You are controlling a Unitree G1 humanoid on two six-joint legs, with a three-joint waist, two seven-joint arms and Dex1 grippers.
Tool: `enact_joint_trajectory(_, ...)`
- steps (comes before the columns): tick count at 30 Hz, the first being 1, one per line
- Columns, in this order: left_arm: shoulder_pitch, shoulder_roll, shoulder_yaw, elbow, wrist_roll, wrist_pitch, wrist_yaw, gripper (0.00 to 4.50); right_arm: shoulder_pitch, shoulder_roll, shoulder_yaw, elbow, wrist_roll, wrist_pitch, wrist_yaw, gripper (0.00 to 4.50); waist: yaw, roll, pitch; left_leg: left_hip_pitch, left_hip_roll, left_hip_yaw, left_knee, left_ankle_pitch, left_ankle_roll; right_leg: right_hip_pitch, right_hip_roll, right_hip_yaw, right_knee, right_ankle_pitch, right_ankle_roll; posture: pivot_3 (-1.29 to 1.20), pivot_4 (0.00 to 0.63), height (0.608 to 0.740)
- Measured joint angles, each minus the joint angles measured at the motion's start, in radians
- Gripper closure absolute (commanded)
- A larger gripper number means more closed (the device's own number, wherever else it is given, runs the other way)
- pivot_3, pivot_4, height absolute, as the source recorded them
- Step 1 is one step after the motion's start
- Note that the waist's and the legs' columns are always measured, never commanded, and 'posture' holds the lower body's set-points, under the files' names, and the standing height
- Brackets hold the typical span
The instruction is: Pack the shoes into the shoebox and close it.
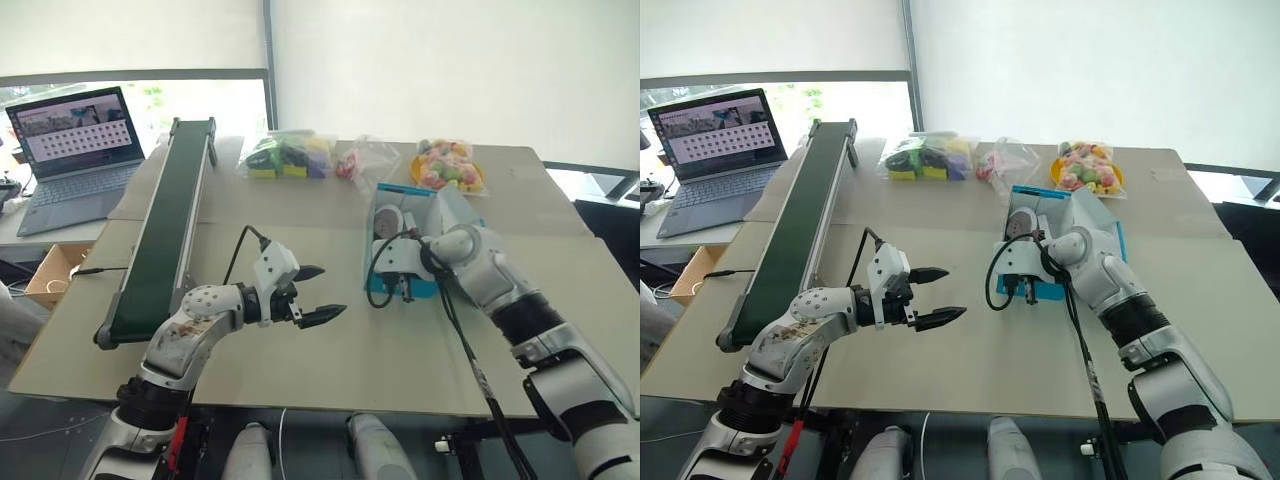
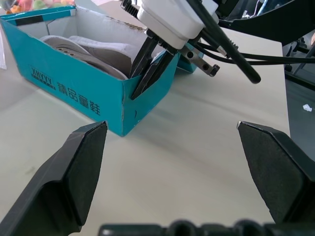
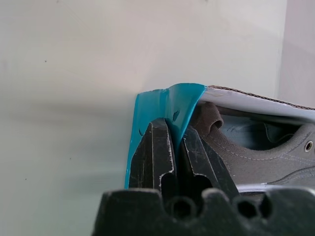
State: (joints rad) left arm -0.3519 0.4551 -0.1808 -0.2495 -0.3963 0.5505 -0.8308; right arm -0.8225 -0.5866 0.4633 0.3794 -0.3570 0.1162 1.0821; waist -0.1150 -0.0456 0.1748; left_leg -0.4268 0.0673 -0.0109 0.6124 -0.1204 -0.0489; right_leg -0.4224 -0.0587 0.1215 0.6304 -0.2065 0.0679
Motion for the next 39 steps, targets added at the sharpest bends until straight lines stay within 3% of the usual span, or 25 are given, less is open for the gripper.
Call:
enact_joint_trajectory(1, 0.000, 0.000, 0.000, 0.000, 0.000, 0.000, 0.001, 0.00, 0.000, 0.008, -0.002, 0.006, -0.004, -0.002, -0.008, 4.37, -0.005, 0.000, 0.000, 0.001, 0.000, 0.000, 0.000, 0.000, 0.000, 0.001, 0.000, 0.000, 0.000, 0.000, 0.000, 0.00, 0.150, 0.709)
enact_joint_trajectory(3, 0.000, -0.003, 0.000, 0.000, 0.000, 0.000, 0.002, 0.00, 0.004, 0.023, -0.010, 0.010, -0.004, -0.002, -0.025, 3.77, -0.012, -0.001, 0.000, 0.002, 0.000, 0.000, -0.001, 0.000, 0.000, 0.001, 0.000, 0.000, 0.000, 0.000, 0.000, 0.00, 0.150, 0.709)
enact_joint_trajectory(4, 0.000, -0.003, 0.000, 0.000, 0.000, 0.000, 0.003, 0.00, 0.006, 0.027, -0.013, 0.011, -0.003, -0.002, -0.036, 3.67, -0.013, -0.001, 0.000, 0.002, 0.000, 0.000, -0.001, 0.000, 0.000, 0.001, 0.000, 0.000, 0.000, 0.000, 0.000, 0.00, 0.150, 0.709)
enact_joint_trajectory(13, 0.002, -0.007, -0.002, -0.003, 0.000, 0.000, 0.002, 0.00, 0.105, 0.035, -0.152, -0.224, 0.127, 0.271, -0.041, 0.37, 0.004, 0.000, 0.001, -0.006, 0.000, 0.000, -0.003, 0.002, 0.004, -0.006, 0.000, 0.000, 0.000, -0.002, 0.000, 0.00, 0.150, 0.709)
enact_joint_trajectory(14, 0.002, -0.008, -0.002, -0.003, 0.000, 0.000, 0.000, 0.00, 0.110, 0.018, -0.178, -0.276, 0.150, 0.321, -0.033, 0.19, 0.010, 0.000, 0.001, -0.007, 0.000, 0.000, -0.003, 0.002, 0.003, -0.007, 0.000, 0.000, 0.000, -0.002, 0.000, 0.00, 0.150, 0.709)
enact_joint_trajectory(20, 0.003, -0.004, -0.002, -0.002, 0.000, 0.000, -0.006, 0.00, 0.146, -0.041, -0.356, -0.591, 0.353, 0.705, 0.027, 0.19, 0.029, 0.000, 0.001, -0.010, 0.000, 0.000, -0.002, 0.000, 0.000, -0.008, 0.000, 0.000, 0.000, -0.002, 0.000, 0.00, 0.150, 0.709)
enact_joint_trajectory(23, 0.003, -0.004, -0.002, -0.002, 0.000, 0.000, -0.010, 0.00, 0.178, -0.022, -0.477, -0.691, 0.453, 0.911, -0.001, 0.86, 0.035, 0.000, 0.001, -0.010, 0.000, 0.000, -0.002, 0.000, 0.000, -0.008, 0.000, 0.000, -0.001, -0.002, -0.001, 0.00, 0.150, 0.709)
enact_joint_trajectory(28, 0.002, 0.003, -0.002, -0.001, 0.000, 0.000, -0.017, 0.00, 0.326, 0.097, -0.656, -0.816, 0.523, 1.244, -0.182, 2.62, 0.047, 0.000, 0.001, -0.014, -0.001, 0.000, -0.001, 0.000, -0.001, -0.013, -0.001, 0.000, 0.000, -0.002, -0.001, 0.00, 0.150, 0.709)
enact_joint_trajectory(33, 0.002, 0.004, -0.002, 0.000, 0.000, 0.000, -0.026, 0.00, 0.346, 0.208, -0.779, -0.924, 0.534, 1.450, -0.339, 4.43, 0.046, 0.000, 0.001, -0.015, 0.000, 0.000, -0.002, 0.000, 0.000, -0.014, -0.001, 0.000, 0.001, -0.001, -0.001, 0.00, 0.150, 0.709)
enact_joint_trajectory(36, 0.002, 0.003, -0.003, 0.001, 0.000, 0.000, -0.033, 0.00, 0.355, 0.333, -0.885, -0.945, 0.530, 1.490, -0.457, 4.49, 0.046, 0.000, 0.001, -0.015, 0.000, 0.000, -0.002, 0.000, 0.000, -0.015, 0.000, 0.000, 0.000, -0.001, -0.001, 0.00, 0.150, 0.709)
enact_joint_trajectory(39, 0.001, 0.002, -0.006, 0.009, 0.000, 0.000, -0.037, 0.00, 0.367, 0.354, -0.920, -0.945, 0.512, 1.491, -0.569, 4.49, 0.046, 0.000, 0.001, -0.016, -0.001, 0.000, -0.001, 0.000, 0.000, -0.015, -0.001, 0.000, -0.001, -0.001, -0.001, 0.00, 0.150, 0.709)
